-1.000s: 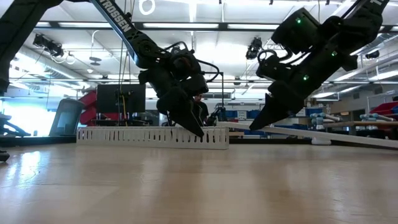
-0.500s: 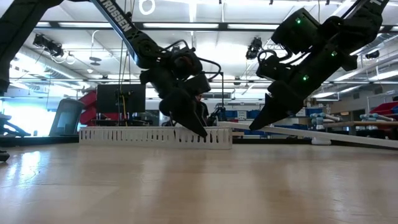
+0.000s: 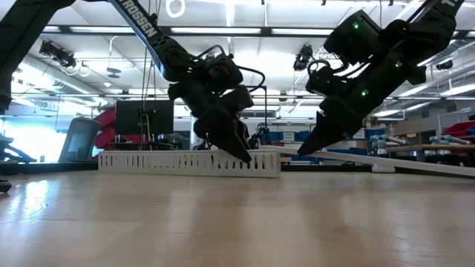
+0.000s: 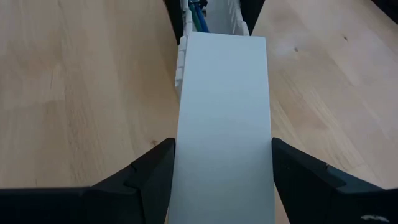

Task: Ziptie cables
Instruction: Close the white cable duct lid

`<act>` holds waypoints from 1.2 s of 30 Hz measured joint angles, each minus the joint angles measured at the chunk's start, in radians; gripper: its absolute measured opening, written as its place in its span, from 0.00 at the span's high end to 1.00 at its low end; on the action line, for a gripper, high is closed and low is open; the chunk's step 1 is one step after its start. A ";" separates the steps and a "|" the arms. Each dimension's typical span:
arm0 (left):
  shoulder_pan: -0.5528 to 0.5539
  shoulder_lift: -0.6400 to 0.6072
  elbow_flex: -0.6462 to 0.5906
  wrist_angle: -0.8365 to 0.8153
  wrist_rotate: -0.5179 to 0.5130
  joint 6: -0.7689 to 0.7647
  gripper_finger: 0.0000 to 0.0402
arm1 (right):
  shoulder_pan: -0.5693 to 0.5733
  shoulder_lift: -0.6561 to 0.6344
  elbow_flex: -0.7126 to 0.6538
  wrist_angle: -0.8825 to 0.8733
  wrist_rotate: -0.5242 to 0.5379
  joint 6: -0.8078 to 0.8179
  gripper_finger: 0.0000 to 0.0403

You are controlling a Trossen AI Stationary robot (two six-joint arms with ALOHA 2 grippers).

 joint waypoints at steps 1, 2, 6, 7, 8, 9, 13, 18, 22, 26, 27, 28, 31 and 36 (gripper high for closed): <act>0.000 0.000 0.000 0.005 0.000 0.000 0.36 | 0.000 0.000 0.000 0.000 0.000 0.000 0.42; 0.000 0.000 0.000 0.008 0.000 0.000 0.36 | 0.000 0.000 0.000 0.000 0.000 0.000 0.42; 0.000 0.000 0.000 0.007 0.000 -0.033 0.36 | 0.000 0.000 0.000 0.000 -0.001 0.000 0.42; 0.000 0.000 0.000 0.005 0.001 -0.056 0.36 | 0.000 0.000 0.000 0.001 -0.001 0.000 0.42; 0.000 0.000 0.000 0.003 0.001 -0.069 0.36 | 0.000 0.000 0.000 0.001 -0.001 0.000 0.42; 0.000 0.000 0.000 0.000 0.001 -0.074 0.36 | 0.000 0.000 0.000 0.000 -0.001 0.000 0.42; 0.000 0.000 0.000 -0.021 0.001 -0.074 0.36 | 0.000 0.000 0.000 0.001 -0.008 -0.001 0.42; 0.000 0.000 0.001 -0.034 0.001 -0.075 0.35 | 0.000 0.000 0.000 0.001 -0.011 -0.002 0.42; 0.000 0.000 0.001 -0.036 0.009 -0.075 0.32 | 0.000 0.000 0.000 0.002 -0.028 -0.002 0.42; 0.000 0.000 0.001 -0.038 0.012 -0.076 0.27 | 0.000 0.000 0.000 0.002 -0.034 -0.002 0.42; 0.000 0.000 0.001 -0.038 0.012 -0.075 0.26 | 0.000 0.000 0.000 0.002 -0.034 -0.002 0.42; 0.000 0.000 0.001 -0.038 0.012 -0.075 0.26 | 0.000 0.000 0.000 0.002 -0.034 -0.002 0.42; 0.000 0.000 0.001 -0.037 0.011 -0.074 0.25 | 0.000 0.000 0.000 0.002 -0.034 -0.002 0.42; -0.003 0.000 0.002 -0.017 0.014 -0.074 0.24 | 0.000 0.000 0.000 0.001 -0.034 -0.002 0.42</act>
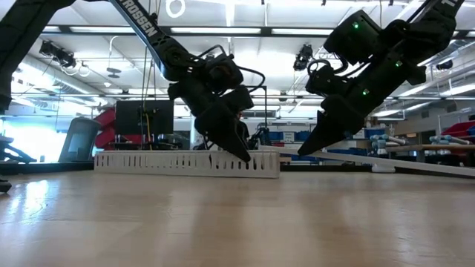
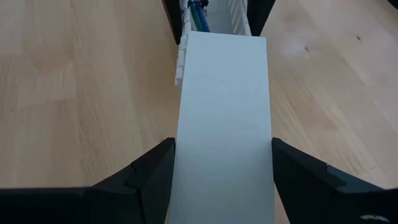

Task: Ziptie cables
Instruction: Close the white cable duct lid

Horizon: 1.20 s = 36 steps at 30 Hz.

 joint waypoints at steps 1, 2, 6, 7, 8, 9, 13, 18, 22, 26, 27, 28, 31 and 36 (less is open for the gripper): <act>0.000 0.000 0.007 -0.003 0.009 0.000 0.24 | 0.000 0.000 0.000 0.000 0.000 0.000 0.42; 0.000 0.000 0.015 -0.003 0.018 0.000 0.24 | 0.000 0.000 0.000 0.000 0.000 0.000 0.42; 0.000 0.000 0.049 -0.006 0.060 -0.001 0.24 | 0.000 0.000 0.000 -0.003 0.000 0.000 0.42; 0.000 0.000 0.054 -0.006 0.067 -0.001 0.24 | 0.000 0.000 0.000 -0.002 0.000 0.000 0.42; 0.000 0.000 0.059 -0.003 0.072 0.000 0.24 | 0.000 0.000 0.000 -0.002 -0.001 0.000 0.42; 0.000 -0.001 0.061 -0.001 0.074 0.004 0.24 | 0.000 0.000 0.000 -0.003 -0.002 -0.001 0.42; 0.000 -0.002 0.062 -0.045 0.073 0.012 0.25 | 0.001 0.000 0.000 0.002 -0.008 -0.001 0.42; 0.000 -0.002 0.062 -0.061 0.097 0.012 0.25 | 0.001 0.000 0.000 0.001 -0.006 -0.001 0.42; -0.007 -0.002 0.062 -0.061 0.107 0.013 0.25 | -0.002 -0.002 0.000 -0.001 -0.001 -0.001 0.42; -0.016 -0.002 0.061 -0.045 0.112 0.013 0.25 | -0.002 -0.048 0.000 -0.033 0.028 -0.001 0.42; -0.020 -0.002 0.061 -0.044 0.112 0.013 0.25 | -0.002 -0.069 0.000 -0.050 0.035 -0.001 0.42; -0.023 -0.002 0.061 -0.042 0.112 0.014 0.25 | -0.002 -0.091 0.000 -0.065 0.039 -0.001 0.42; -0.029 -0.002 0.061 -0.030 0.113 0.014 0.25 | -0.002 -0.161 0.000 -0.115 0.049 -0.001 0.42; -0.044 -0.002 0.060 0.000 0.115 0.014 0.25 | -0.003 -0.232 0.000 -0.202 0.045 0.038 0.42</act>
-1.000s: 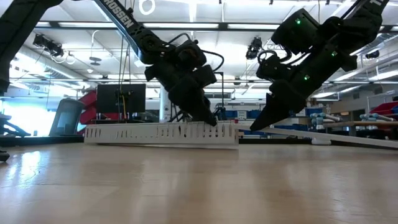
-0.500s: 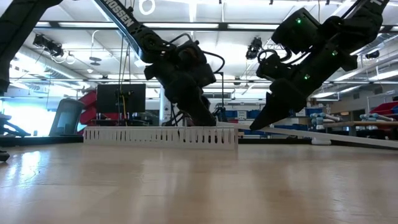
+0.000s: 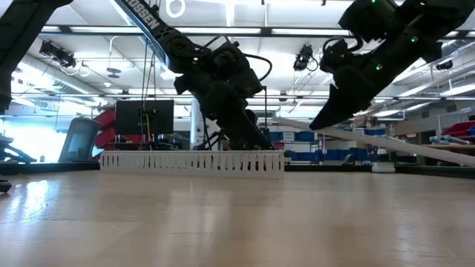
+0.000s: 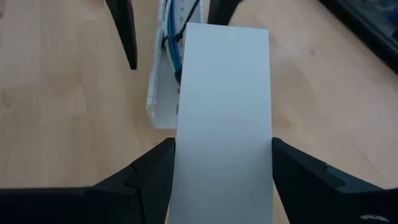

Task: Ziptie cables
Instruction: Close the white cable duct lid

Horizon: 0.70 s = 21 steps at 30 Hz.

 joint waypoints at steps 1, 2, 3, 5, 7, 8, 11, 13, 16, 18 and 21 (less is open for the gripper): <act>-0.004 0.000 0.000 0.006 0.000 0.000 0.25 | 0.000 0.000 0.000 -0.011 -0.003 0.010 0.42; -0.007 0.000 0.000 0.010 0.000 0.000 0.25 | 0.000 0.000 0.000 -0.021 -0.016 0.016 0.42; -0.010 0.000 0.000 0.013 0.000 0.000 0.25 | 0.002 0.002 0.000 -0.029 -0.027 0.025 0.42; -0.016 0.000 0.000 0.013 -0.004 0.000 0.25 | 0.007 0.011 0.000 -0.027 -0.040 0.040 0.42; -0.022 0.003 0.000 0.015 -0.009 0.000 0.25 | 0.016 0.011 0.000 -0.027 -0.046 0.041 0.42; -0.023 0.012 0.000 0.029 -0.008 0.000 0.25 | 0.019 0.011 0.000 -0.021 -0.047 0.041 0.42; -0.026 0.048 -0.001 0.062 -0.005 -0.016 0.25 | 0.029 0.009 0.000 -0.019 -0.049 0.044 0.42; -0.027 0.062 0.000 0.077 -0.009 -0.032 0.25 | 0.036 0.008 0.000 -0.018 -0.049 0.056 0.42; -0.028 0.069 0.000 0.081 -0.039 -0.043 0.25 | 0.050 0.008 0.000 -0.025 -0.053 0.070 0.42; -0.027 0.066 -0.001 0.092 -0.051 -0.058 0.25 | 0.059 0.008 0.000 -0.024 -0.053 0.072 0.42; -0.029 0.052 0.011 0.102 -0.052 -0.068 0.25 | 0.063 0.008 0.000 -0.026 -0.053 0.070 0.42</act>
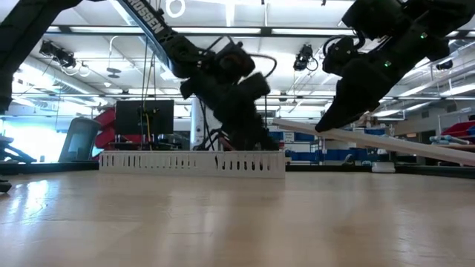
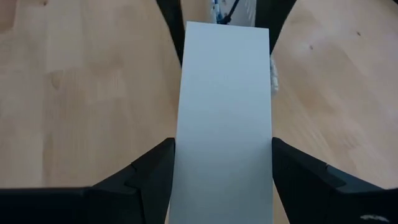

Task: Ziptie cables
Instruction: Close the white cable duct lid

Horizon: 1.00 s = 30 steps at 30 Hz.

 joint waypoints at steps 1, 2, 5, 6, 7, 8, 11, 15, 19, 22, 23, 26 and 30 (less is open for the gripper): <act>-0.004 -0.004 0.008 0.005 0.000 0.000 0.25 | 0.000 0.000 0.000 -0.001 0.001 0.000 0.42; -0.008 -0.006 0.016 0.006 0.002 0.000 0.25 | 0.000 0.000 0.000 0.000 0.001 0.000 0.42; -0.014 -0.006 0.030 -0.004 0.001 0.006 0.25 | -0.001 0.000 0.000 -0.004 0.001 -0.004 0.42; -0.014 -0.006 0.030 -0.006 -0.008 0.018 0.25 | -0.001 0.000 0.000 -0.004 0.001 -0.004 0.42; -0.013 -0.006 0.031 -0.007 -0.031 0.030 0.25 | -0.001 0.000 0.000 -0.004 0.001 -0.004 0.42; -0.013 -0.006 0.032 -0.016 -0.049 0.044 0.25 | 0.000 0.000 0.000 -0.004 0.001 -0.004 0.42; -0.013 -0.005 0.032 -0.054 -0.108 0.069 0.25 | 0.000 0.000 0.000 -0.005 0.001 -0.005 0.42; -0.012 -0.005 0.032 -0.063 -0.112 0.074 0.25 | -0.002 0.000 0.000 -0.005 0.002 -0.012 0.42; -0.012 -0.004 0.032 -0.061 -0.136 0.082 0.25 | -0.002 0.000 0.000 -0.005 0.002 -0.013 0.42; -0.012 -0.004 0.032 -0.062 -0.153 0.083 0.25 | -0.002 0.000 0.000 -0.004 0.002 -0.012 0.42; -0.012 -0.003 0.032 -0.061 -0.155 0.083 0.25 | -0.002 0.000 0.000 -0.004 0.002 -0.012 0.42; -0.012 0.000 0.032 -0.061 -0.156 0.083 0.25 | -0.002 0.000 0.000 -0.005 0.002 -0.008 0.42; -0.012 0.001 0.032 -0.045 -0.168 0.082 0.25 | -0.002 0.000 0.000 -0.005 0.002 -0.007 0.42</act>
